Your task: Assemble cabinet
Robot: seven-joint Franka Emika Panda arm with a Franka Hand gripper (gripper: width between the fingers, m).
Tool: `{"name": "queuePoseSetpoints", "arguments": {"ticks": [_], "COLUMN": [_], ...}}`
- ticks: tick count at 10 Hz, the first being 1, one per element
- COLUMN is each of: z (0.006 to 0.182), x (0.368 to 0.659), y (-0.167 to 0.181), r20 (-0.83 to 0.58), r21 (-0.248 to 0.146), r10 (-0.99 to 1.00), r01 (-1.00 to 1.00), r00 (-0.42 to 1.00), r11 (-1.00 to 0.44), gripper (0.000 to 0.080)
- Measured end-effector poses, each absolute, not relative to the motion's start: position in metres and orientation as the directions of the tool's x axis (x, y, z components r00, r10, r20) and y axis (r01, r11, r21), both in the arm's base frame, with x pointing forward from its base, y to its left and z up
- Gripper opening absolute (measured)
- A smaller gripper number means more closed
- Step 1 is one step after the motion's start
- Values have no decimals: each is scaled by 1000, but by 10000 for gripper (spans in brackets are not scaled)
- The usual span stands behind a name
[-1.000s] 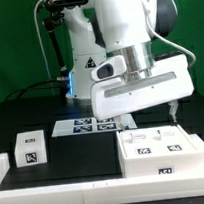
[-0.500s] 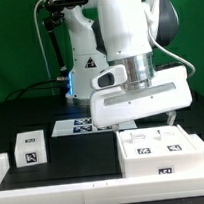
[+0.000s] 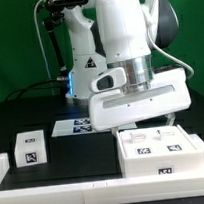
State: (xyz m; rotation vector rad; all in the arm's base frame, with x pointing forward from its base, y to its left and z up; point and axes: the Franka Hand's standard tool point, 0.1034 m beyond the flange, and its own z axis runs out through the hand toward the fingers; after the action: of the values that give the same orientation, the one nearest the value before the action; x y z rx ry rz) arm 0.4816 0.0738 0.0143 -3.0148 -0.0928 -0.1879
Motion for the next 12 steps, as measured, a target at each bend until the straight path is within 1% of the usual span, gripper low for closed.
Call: {"name": "queuePoseSetpoints", "arguments": {"ticks": [2, 6, 8, 10, 11, 12], "z": [12, 7, 6, 5, 5, 5], "x": [480, 489, 499, 499, 498, 498], "y": [79, 62, 58, 62, 66, 71], "r20": [121, 129, 142, 150, 152, 151], "r21": [-113, -94, -93, -94, -94, -94], "r10": [40, 58, 66, 68, 74, 80], "r01": [54, 70, 79, 83, 89, 95], "r00": [992, 990, 988, 986, 986, 985], "r11": [-992, -993, -993, -992, -992, -991], "gripper": [797, 797, 797, 797, 688, 535]}}
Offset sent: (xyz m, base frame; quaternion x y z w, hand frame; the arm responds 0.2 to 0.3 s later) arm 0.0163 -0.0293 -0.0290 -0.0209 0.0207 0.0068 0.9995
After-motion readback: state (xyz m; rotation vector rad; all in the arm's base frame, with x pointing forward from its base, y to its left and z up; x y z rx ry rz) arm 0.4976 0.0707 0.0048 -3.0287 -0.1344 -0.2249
